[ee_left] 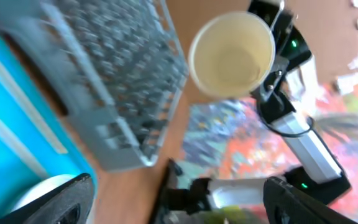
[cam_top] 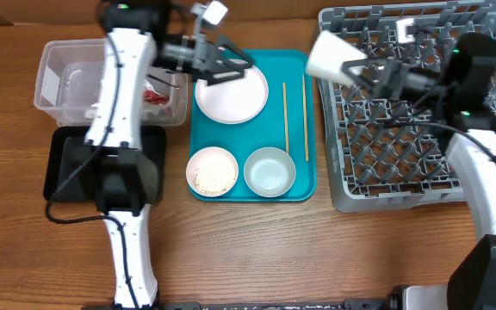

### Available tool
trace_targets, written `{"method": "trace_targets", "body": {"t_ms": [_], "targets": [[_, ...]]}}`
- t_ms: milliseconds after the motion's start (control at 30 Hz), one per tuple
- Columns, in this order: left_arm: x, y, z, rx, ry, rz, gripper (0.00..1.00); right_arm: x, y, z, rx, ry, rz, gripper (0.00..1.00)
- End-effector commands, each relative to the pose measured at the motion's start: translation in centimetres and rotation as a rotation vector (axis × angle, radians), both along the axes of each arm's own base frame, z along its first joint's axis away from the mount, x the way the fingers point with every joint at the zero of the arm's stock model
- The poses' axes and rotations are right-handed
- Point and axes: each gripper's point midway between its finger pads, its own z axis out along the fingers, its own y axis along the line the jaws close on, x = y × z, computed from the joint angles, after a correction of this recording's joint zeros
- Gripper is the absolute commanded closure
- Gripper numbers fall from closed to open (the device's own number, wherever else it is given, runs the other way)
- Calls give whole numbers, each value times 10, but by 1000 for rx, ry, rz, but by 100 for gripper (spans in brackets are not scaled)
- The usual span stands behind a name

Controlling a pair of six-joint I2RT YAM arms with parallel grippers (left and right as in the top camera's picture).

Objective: Sort waste into correct bins and load items into the dishwasher
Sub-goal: 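Lower the white cup into the dish rack with the right gripper and release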

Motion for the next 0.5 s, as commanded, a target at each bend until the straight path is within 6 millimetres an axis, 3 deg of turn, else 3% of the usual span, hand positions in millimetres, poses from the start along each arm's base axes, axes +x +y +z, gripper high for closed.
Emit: {"method": "trace_targets", "body": {"t_ms": [0,133,233,467], "targets": [[10,27,-12,109,-44,49,10,-3,-12,18,-45,-25,-94,46],[15,47,-29,223,-46,79,9,-6,-33,-1,-201,72,-307,44],[17,56,-44,321,-51,84,0,-19,-51,-11,-302,159,-450,44],[18,76,-71,524,-58,87,0,-78,-95,-31,-572,418,-698,43]]}}
